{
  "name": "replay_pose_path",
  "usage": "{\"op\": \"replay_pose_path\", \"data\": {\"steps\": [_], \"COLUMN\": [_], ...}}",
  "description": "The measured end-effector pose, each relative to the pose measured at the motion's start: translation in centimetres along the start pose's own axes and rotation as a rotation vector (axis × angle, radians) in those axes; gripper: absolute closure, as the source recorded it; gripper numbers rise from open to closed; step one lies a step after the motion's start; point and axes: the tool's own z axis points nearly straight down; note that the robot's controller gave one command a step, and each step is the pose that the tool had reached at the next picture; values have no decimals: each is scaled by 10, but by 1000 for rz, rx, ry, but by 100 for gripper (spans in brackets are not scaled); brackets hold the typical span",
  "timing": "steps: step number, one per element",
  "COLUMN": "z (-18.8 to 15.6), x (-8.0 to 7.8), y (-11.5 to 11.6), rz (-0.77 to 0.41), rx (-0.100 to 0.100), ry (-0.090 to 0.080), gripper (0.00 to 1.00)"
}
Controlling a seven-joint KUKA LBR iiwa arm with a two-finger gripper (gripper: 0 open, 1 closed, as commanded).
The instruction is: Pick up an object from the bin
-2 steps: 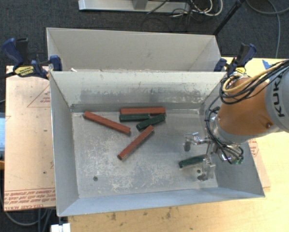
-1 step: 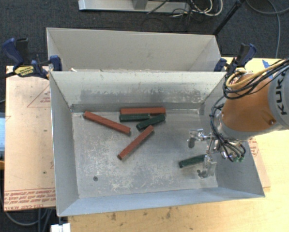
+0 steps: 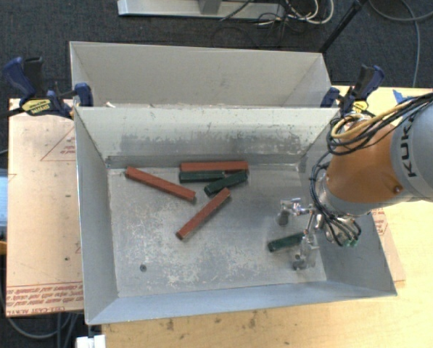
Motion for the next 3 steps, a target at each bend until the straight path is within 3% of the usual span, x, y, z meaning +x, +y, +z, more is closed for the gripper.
{"op": "replay_pose_path", "data": {"steps": [1, 2, 3], "z": [0, -1, -73], "x": [-1, -1, -4], "y": [1, 0, 1], "rz": [-1, -1, -2], "rx": [1, 2, 4], "ry": [-1, -3, -10], "gripper": [0, 100, 100]}}
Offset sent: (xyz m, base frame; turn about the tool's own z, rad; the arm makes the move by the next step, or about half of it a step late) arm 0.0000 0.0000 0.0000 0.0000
